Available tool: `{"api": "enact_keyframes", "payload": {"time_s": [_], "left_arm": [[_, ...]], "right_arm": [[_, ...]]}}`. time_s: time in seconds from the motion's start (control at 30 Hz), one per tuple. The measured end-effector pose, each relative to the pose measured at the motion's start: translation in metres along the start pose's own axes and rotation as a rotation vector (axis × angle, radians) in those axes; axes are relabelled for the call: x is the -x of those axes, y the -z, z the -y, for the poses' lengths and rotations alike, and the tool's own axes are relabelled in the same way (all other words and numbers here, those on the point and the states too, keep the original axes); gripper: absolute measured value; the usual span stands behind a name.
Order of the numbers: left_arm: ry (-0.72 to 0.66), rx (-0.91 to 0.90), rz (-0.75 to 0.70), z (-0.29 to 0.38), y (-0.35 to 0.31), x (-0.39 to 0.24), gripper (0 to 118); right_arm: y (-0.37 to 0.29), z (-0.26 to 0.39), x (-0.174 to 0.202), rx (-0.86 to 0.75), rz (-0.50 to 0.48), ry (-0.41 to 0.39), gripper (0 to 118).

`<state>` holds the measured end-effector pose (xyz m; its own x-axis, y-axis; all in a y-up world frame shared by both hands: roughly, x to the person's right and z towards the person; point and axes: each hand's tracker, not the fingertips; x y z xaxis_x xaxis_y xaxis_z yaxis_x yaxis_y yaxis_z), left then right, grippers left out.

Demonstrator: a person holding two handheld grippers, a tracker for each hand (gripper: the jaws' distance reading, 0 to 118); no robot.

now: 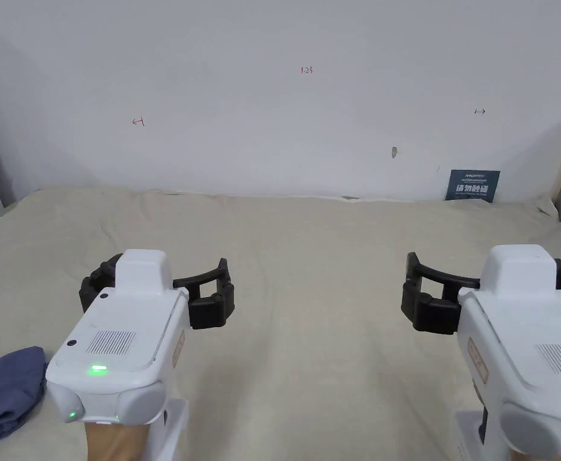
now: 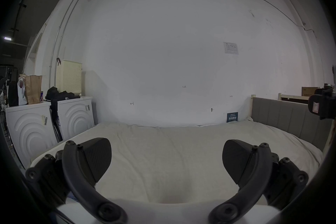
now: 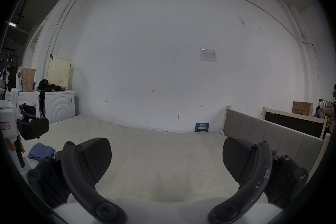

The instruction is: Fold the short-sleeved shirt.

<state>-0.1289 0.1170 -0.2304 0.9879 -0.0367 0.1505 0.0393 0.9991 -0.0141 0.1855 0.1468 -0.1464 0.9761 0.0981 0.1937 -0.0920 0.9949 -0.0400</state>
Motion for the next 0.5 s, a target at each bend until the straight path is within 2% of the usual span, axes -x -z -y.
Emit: {"api": "enact_keyframes", "payload": {"time_s": [0.5], "left_arm": [[-0.022,-0.010,-0.001,-0.0009,-0.0017,0.0023,118]], "right_arm": [[-0.0005,-0.0011,0.0014,-0.004,-0.004,0.013,118]]}}
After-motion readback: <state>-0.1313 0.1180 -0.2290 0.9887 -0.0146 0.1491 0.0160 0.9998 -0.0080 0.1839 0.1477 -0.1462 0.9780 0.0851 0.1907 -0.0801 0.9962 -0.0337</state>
